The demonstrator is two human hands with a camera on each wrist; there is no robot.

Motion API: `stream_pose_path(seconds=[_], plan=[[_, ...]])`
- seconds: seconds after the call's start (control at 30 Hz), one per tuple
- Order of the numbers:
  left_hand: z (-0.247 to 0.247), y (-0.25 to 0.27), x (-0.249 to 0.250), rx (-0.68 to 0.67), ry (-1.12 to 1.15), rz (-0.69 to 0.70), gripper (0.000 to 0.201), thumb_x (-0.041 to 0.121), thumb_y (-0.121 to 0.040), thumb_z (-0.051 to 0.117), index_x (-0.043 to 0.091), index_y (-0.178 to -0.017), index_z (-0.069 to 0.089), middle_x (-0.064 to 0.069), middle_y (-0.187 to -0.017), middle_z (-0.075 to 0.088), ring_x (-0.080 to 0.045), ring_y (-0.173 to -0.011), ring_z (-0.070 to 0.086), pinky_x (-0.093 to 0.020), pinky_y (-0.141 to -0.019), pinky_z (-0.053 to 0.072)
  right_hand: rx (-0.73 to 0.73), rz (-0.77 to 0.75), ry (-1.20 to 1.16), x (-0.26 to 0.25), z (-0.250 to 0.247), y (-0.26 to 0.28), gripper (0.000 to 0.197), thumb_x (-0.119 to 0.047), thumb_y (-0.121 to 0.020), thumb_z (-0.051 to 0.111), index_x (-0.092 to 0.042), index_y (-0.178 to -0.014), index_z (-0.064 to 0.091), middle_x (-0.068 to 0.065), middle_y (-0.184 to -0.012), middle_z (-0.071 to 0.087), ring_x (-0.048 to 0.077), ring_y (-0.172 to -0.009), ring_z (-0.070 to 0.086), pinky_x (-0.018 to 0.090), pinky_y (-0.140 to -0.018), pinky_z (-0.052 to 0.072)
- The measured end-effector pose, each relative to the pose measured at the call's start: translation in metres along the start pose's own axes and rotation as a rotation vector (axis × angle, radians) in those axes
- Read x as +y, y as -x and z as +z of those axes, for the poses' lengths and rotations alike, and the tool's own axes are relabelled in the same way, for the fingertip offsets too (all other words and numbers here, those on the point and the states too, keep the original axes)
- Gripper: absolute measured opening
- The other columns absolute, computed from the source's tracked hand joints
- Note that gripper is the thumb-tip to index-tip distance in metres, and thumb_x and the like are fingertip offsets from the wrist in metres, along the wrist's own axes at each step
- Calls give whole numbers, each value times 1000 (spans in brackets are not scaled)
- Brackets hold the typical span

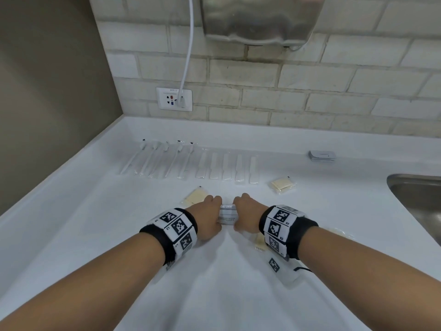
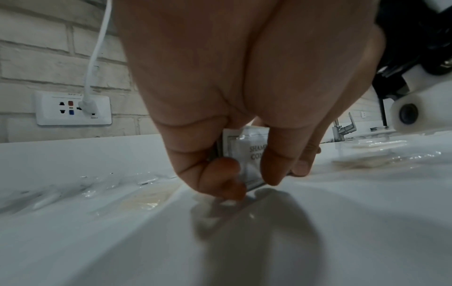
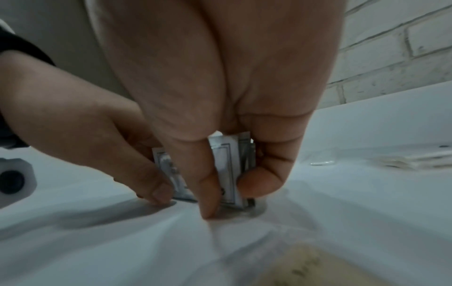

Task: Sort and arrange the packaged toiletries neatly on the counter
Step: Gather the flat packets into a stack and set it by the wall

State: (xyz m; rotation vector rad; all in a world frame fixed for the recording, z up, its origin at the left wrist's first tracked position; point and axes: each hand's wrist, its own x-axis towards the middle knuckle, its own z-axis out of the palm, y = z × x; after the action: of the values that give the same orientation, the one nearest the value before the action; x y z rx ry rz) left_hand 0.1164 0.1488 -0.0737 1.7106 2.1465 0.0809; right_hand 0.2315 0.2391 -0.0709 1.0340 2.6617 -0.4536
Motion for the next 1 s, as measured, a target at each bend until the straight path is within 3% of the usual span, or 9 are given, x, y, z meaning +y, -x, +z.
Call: stream_pose_path(seconds=[0.1, 0.23, 0.4, 0.53, 0.67, 0.77, 0.87, 0.93, 1.0], plan=[[1, 0, 3, -13, 30, -10, 37, 27, -91, 53, 10, -120, 38, -5, -108, 40, -21, -80, 49, -32, -69, 38, -30, 7, -24, -3, 1, -3, 38, -21, -87, 57, -5, -120, 44, 11, -122, 40, 22, -87, 49, 30, -73, 44], [0, -2, 4, -35, 62, -29, 33, 30, -96, 43, 8, -120, 38, -8, -113, 40, -24, -82, 48, -36, -74, 40, -65, 13, -62, -3, 1, -3, 39, -31, -90, 50, -6, -120, 44, 10, -118, 38, 22, -90, 50, 36, -82, 48], [-7, -3, -3, -64, 71, 4, 25, 24, -100, 38, 7, -117, 41, -4, -104, 38, -21, -81, 47, -33, -73, 38, -58, -67, -114, 9, -16, 4, 30, -21, -94, 49, 0, -115, 53, 11, -104, 49, 24, -86, 53, 31, -70, 42], [-21, -8, -2, -21, 189, 20, 32, 28, -97, 50, 9, -122, 43, -5, -104, 55, -19, -85, 54, -26, -64, 40, 45, -71, -299, 31, -27, 10, 33, -17, -88, 61, -7, -119, 53, 3, -104, 53, 18, -90, 51, 26, -72, 39], [-35, -23, 11, 81, 402, -15, 36, 33, -90, 64, 13, -116, 48, -3, -105, 59, -15, -81, 55, -23, -61, 42, 75, -46, -450, 59, -53, 15, 35, -17, -83, 71, -7, -114, 59, -2, -94, 54, 13, -80, 51, 20, -62, 39], [-52, -47, 32, 159, 547, -6, 38, 30, -85, 71, 12, -111, 51, -3, -100, 61, -11, -75, 53, -21, -60, 40, 70, -15, -614, 87, -79, 14, 26, -8, -82, 71, -5, -106, 60, 10, -97, 61, 21, -83, 56, 40, -80, 52], [-70, -82, 58, 162, 681, -17, 36, 28, -83, 74, 13, -105, 50, -5, -96, 64, -17, -80, 58, -31, -72, 50, 95, 63, -872, 118, -106, 9, 24, 1, -83, 69, -12, -94, 52, 14, -99, 58, 27, -86, 61, 41, -84, 55], [-82, -108, 76, 142, 777, -49, 41, 28, -80, 76, 13, -107, 49, -9, -99, 66, -23, -84, 64, -42, -86, 56, 153, 124, -948, 140, -124, 2, 30, 1, -82, 69, -9, -101, 48, 14, -100, 56, 30, -88, 62, 39, -82, 57], [-91, -135, 93, 145, 805, -89, 46, 30, -79, 77, 11, -110, 48, -11, -105, 65, -26, -92, 68, -43, -89, 57, 217, 168, -949, 159, -139, -7, 31, 1, -82, 70, -6, -102, 47, 11, -93, 56, 32, -89, 62, 42, -84, 57]])
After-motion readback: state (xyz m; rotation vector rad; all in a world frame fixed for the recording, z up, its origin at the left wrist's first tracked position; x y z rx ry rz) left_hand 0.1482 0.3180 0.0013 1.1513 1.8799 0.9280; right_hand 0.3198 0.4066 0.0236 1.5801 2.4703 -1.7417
